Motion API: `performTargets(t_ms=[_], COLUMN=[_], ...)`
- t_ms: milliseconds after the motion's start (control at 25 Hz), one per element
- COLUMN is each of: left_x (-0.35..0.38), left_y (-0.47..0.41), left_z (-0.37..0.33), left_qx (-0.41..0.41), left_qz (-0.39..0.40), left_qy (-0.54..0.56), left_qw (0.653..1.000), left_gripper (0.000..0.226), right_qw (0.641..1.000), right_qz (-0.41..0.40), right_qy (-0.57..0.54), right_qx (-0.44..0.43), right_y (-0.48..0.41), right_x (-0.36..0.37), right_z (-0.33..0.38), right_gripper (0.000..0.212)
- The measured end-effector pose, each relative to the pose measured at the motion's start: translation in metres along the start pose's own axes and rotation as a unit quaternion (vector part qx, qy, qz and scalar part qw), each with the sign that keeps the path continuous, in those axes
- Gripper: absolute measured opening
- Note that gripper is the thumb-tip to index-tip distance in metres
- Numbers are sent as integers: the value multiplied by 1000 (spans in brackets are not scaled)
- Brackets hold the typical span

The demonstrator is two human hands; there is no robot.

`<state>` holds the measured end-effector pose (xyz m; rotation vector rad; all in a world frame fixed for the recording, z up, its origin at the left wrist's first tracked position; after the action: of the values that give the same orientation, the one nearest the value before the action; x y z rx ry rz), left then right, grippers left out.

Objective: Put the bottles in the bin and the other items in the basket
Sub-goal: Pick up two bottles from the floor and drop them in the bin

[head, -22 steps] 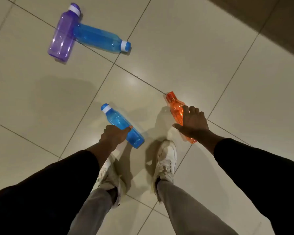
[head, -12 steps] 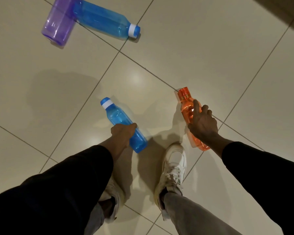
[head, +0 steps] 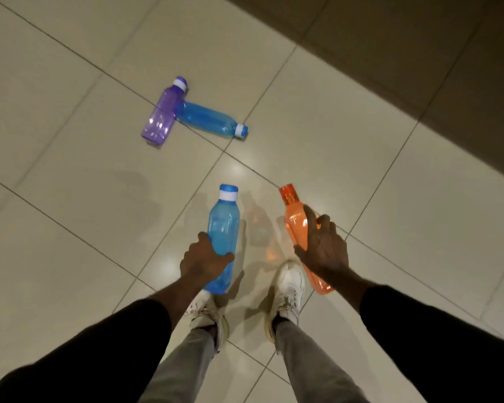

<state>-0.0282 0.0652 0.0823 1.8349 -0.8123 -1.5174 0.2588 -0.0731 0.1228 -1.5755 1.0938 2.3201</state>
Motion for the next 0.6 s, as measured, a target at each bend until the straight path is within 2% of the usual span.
performTargets(t_ms=[240, 360, 480, 600], left_x=[-95, -139, -182, -213], left_y=[143, 202, 249, 284], left_z=[-2, 0, 7, 20], left_qx=[-4, 5, 28, 42], left_qz=[3, -8, -43, -74], left_qy=[44, 29, 5, 31], left_qw=[999, 1000, 999, 996], left_gripper=[82, 81, 80, 83], right_qw=[1000, 999, 996, 995], right_qz=[-4, 8, 12, 9], right_qy=[-10, -1, 21, 24], right_qx=[-15, -44, -83, -96], right_y=[101, 145, 185, 207], right_x=[-129, -183, -226, -258], right_z=[57, 85, 113, 138], right_gripper=[105, 103, 104, 105])
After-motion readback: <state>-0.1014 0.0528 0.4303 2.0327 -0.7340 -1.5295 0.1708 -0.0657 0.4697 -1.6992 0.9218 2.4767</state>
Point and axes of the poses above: each hand's wrist, its own y-axis away from the middle knuckle, its own x-axis out of the palm, z = x × y, the point moved 10 cm from there along -y, towards the middle knuckle, and after that the axes turned 1 degree about -y, right-handed, at the moved point
